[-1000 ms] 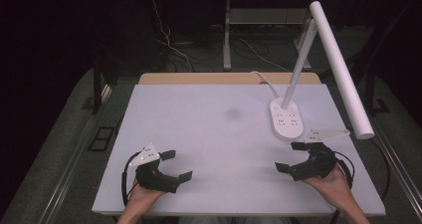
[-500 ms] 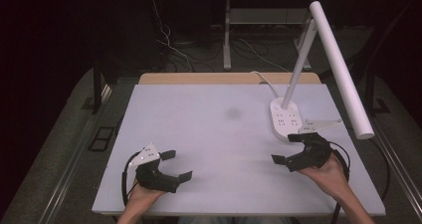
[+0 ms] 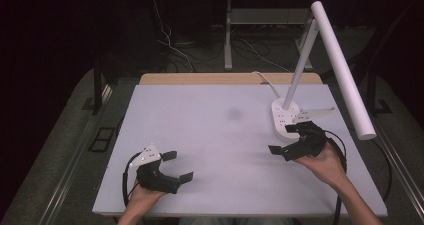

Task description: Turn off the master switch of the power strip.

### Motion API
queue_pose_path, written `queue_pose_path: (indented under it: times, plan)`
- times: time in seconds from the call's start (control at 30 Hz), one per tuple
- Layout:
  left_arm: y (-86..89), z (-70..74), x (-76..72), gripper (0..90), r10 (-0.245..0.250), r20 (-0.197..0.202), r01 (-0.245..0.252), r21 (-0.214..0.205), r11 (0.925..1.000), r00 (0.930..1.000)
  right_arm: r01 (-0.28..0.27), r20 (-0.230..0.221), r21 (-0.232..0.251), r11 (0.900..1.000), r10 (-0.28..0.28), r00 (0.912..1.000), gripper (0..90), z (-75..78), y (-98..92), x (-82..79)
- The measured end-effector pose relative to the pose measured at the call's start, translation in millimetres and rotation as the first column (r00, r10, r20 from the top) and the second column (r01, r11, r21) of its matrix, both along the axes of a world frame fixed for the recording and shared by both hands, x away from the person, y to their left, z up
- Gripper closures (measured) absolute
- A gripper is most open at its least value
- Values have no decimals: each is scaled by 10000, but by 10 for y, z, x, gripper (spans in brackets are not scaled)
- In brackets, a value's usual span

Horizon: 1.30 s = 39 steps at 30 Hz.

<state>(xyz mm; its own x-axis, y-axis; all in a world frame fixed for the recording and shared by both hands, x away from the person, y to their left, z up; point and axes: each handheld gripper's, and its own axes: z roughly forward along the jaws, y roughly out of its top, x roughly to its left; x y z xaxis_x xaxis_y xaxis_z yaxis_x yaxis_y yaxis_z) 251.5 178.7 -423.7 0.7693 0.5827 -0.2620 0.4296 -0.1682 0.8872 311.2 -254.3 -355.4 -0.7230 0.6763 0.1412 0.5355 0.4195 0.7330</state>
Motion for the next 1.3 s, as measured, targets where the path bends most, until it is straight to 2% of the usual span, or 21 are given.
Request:
queue_pose_path:
  times: [0.4,1.17,1.3]
  plan:
    - [-2,-4,3,0,-39,-38,39,-10,10000,10000,-35,168,-343,9994,41,9999,1,96,56,204]
    - [-3,-9,8,0,-105,-70,105,25,9999,9999,492,157,-1089,9928,-478,9987,1,152,75,673]
    - [-2,-10,10,0,-116,-79,116,16,9999,9999,604,288,-1402,9883,-569,9980,79,142,63,757]
